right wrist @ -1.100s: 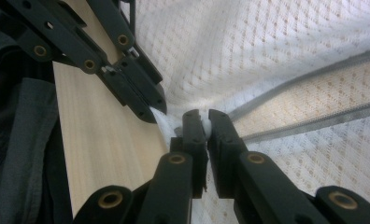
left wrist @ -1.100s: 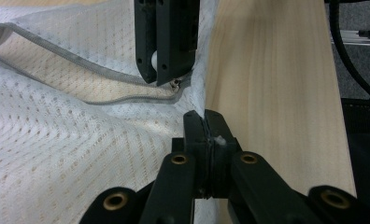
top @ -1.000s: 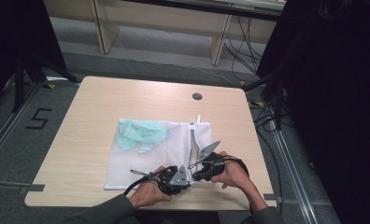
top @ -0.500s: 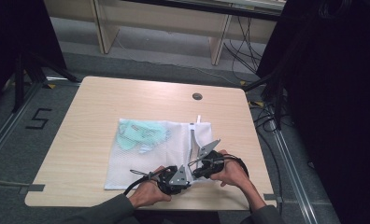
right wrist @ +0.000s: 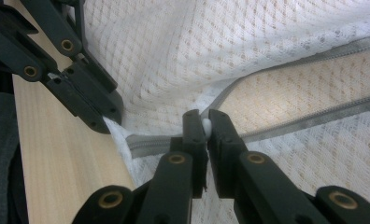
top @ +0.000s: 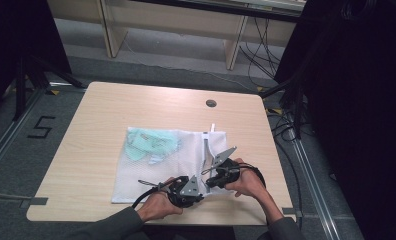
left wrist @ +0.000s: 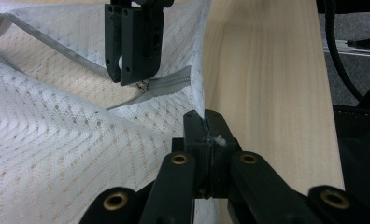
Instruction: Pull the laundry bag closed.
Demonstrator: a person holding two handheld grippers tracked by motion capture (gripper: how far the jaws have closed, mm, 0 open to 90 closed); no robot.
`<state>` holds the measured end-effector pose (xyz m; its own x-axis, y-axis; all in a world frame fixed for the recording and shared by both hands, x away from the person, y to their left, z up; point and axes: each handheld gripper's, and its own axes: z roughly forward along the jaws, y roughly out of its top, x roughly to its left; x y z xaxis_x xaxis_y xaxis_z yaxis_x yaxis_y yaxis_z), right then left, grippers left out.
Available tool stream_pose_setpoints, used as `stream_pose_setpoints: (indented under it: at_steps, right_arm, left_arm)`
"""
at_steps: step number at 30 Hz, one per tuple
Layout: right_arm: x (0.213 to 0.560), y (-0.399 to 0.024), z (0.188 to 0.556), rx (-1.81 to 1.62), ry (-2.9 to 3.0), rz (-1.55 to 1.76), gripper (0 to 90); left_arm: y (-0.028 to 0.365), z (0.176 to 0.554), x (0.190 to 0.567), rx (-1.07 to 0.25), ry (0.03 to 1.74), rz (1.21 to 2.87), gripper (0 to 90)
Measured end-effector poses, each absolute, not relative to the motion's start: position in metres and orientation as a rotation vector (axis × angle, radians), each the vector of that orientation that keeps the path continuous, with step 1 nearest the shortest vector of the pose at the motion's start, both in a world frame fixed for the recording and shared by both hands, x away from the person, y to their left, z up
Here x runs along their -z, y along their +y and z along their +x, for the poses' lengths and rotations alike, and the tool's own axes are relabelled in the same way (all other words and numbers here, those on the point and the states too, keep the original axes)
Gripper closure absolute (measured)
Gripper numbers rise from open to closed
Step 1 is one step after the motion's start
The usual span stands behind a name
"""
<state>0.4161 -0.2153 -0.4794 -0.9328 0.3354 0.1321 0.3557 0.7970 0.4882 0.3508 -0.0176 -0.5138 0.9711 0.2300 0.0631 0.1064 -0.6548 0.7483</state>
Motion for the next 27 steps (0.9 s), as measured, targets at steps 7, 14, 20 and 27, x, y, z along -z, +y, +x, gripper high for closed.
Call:
stream_pose_setpoints:
  at_steps: [7, 14, 20, 27]
  right_arm:
    - [0.4793, -0.2146, 0.4183, 0.809, -2.958, -0.572, 86.9]
    - [0.4800, -0.2139, 0.4188, 0.814, -2.956, -0.576, 86.9]
    - [0.4801, -0.2140, 0.4205, 0.825, -2.951, -0.581, 86.9]
    - [0.4796, -0.2135, 0.4218, 0.830, -2.948, -0.592, 86.9]
  left_arm:
    - [-0.0179, 0.3503, 0.5144, -0.192, 0.243, 2.281, 89.0]
    - [-0.0192, 0.3491, 0.5155, -0.181, 0.281, 2.245, 89.0]
    - [-0.0189, 0.3496, 0.5150, -0.182, 0.287, 2.243, 89.0]
    - [-0.0189, 0.3496, 0.5142, -0.188, 0.289, 2.238, 89.0]
